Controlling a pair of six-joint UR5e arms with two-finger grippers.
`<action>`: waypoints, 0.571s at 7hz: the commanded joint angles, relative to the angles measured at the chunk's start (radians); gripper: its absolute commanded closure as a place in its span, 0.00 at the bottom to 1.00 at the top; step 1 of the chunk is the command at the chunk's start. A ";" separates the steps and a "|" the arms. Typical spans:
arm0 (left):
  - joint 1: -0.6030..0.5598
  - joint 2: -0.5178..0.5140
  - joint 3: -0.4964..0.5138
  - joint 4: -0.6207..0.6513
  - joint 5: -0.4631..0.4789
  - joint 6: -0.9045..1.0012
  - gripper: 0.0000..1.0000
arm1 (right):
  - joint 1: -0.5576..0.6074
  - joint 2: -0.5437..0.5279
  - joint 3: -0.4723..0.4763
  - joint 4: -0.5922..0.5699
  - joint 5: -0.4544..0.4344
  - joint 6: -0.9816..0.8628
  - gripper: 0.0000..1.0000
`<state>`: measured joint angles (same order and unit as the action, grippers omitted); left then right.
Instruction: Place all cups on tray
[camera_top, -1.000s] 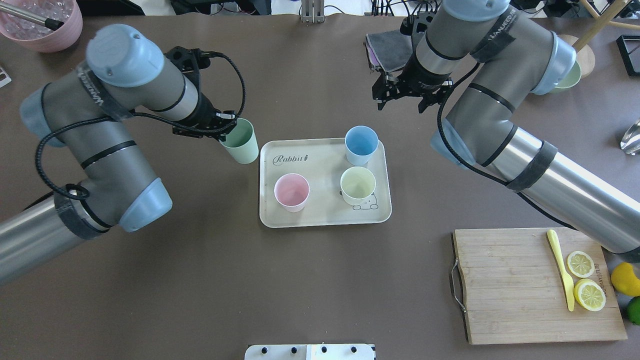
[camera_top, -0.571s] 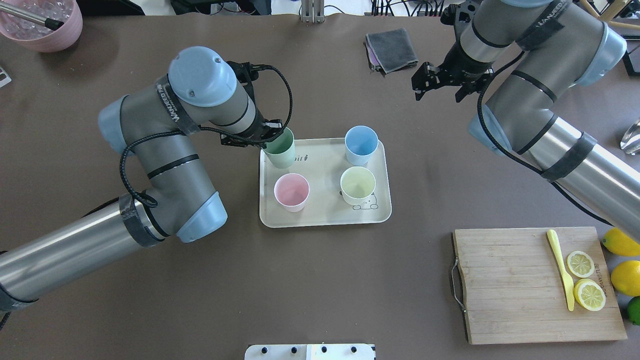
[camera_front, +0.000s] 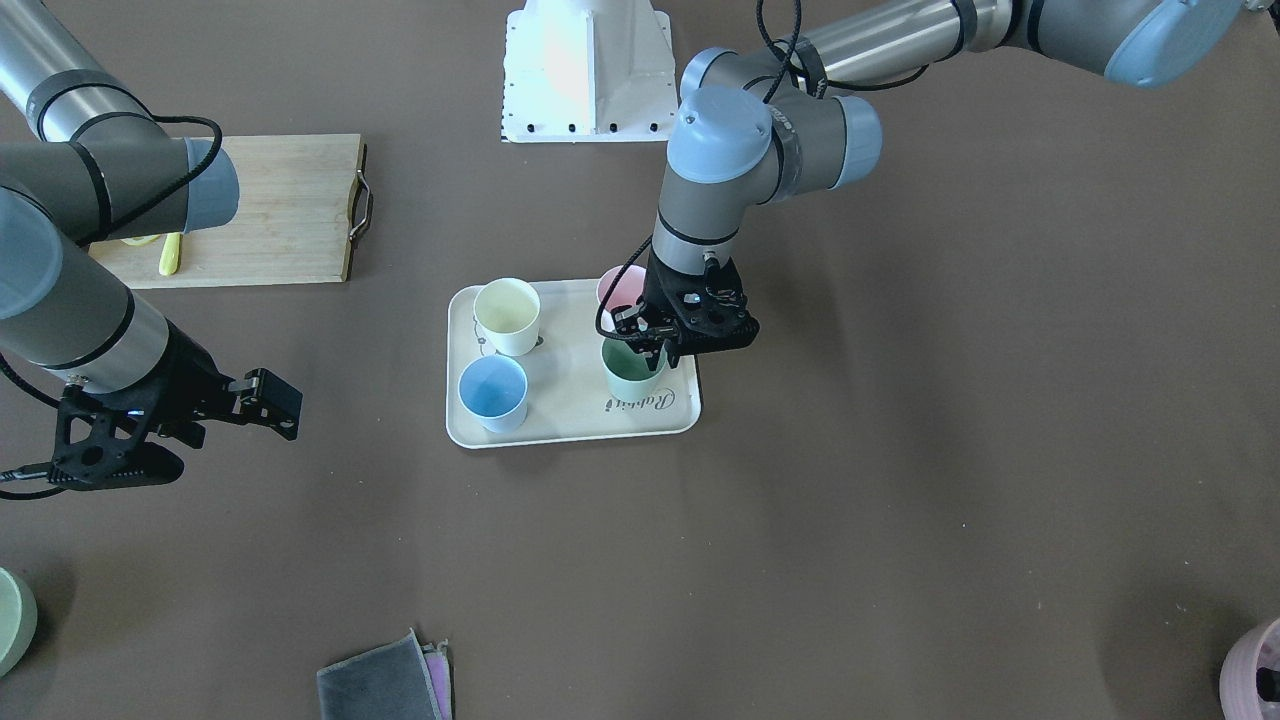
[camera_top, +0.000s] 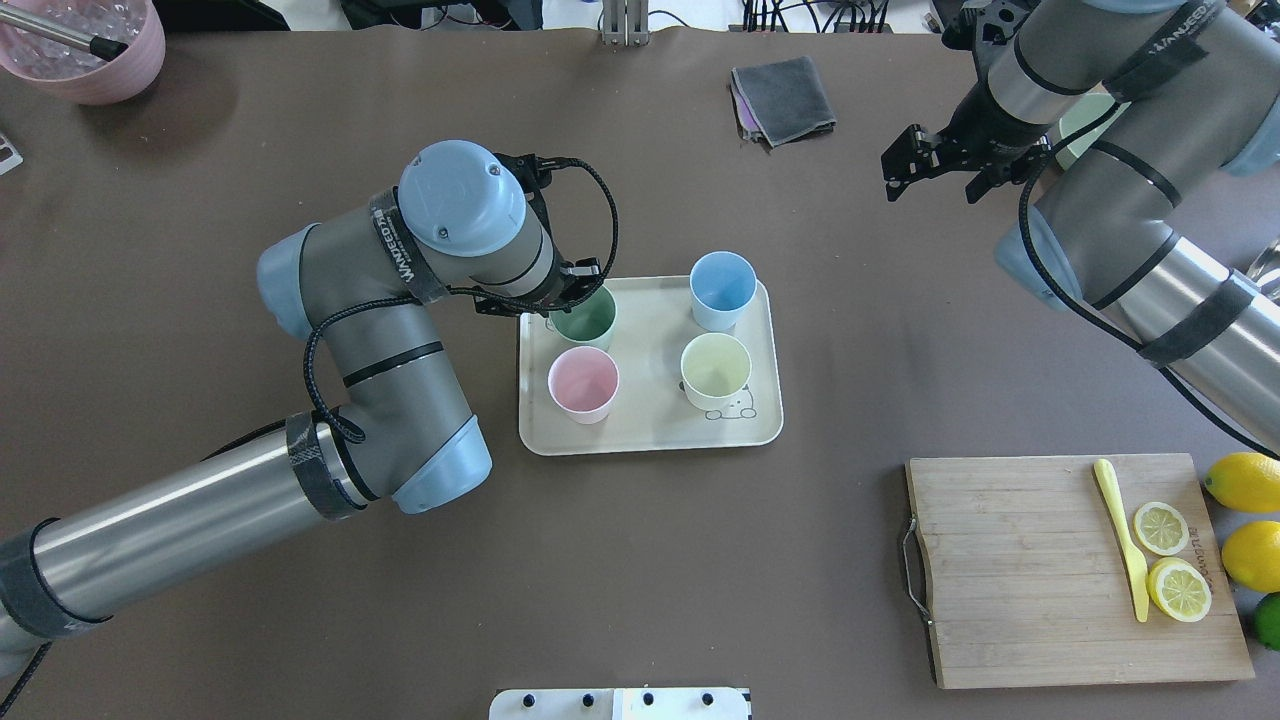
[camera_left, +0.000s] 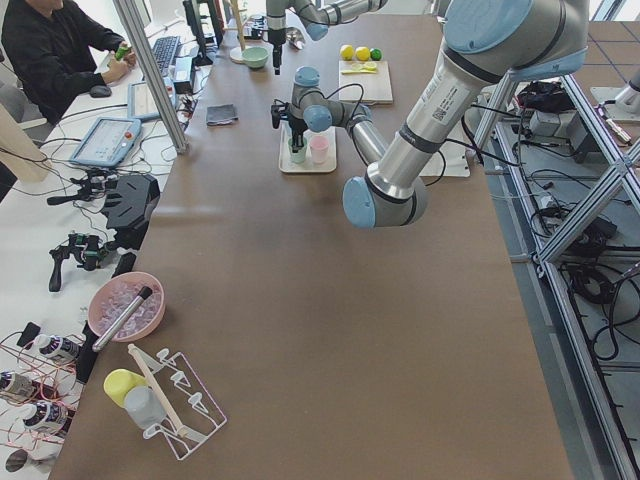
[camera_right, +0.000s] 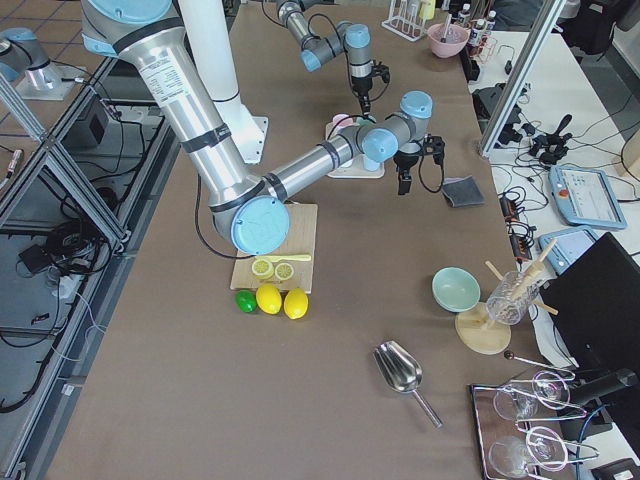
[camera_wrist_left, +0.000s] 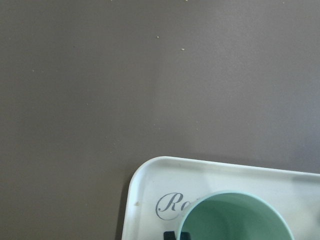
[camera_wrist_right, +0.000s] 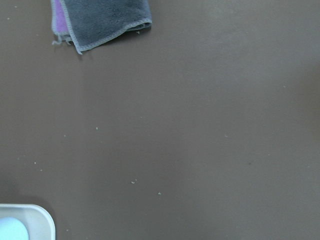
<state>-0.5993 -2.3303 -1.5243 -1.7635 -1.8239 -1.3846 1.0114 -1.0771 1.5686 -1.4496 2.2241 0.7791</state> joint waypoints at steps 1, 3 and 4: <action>-0.080 0.032 -0.110 0.048 -0.020 0.057 0.02 | 0.041 -0.070 0.071 0.000 0.035 -0.068 0.00; -0.242 0.168 -0.224 0.049 -0.136 0.331 0.02 | 0.099 -0.083 0.077 0.011 -0.018 -0.083 0.00; -0.332 0.214 -0.223 0.050 -0.181 0.407 0.02 | 0.116 -0.084 0.068 0.011 -0.021 -0.084 0.00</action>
<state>-0.8253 -2.1829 -1.7219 -1.7131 -1.9468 -1.1024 1.1008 -1.1574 1.6412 -1.4407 2.2152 0.6999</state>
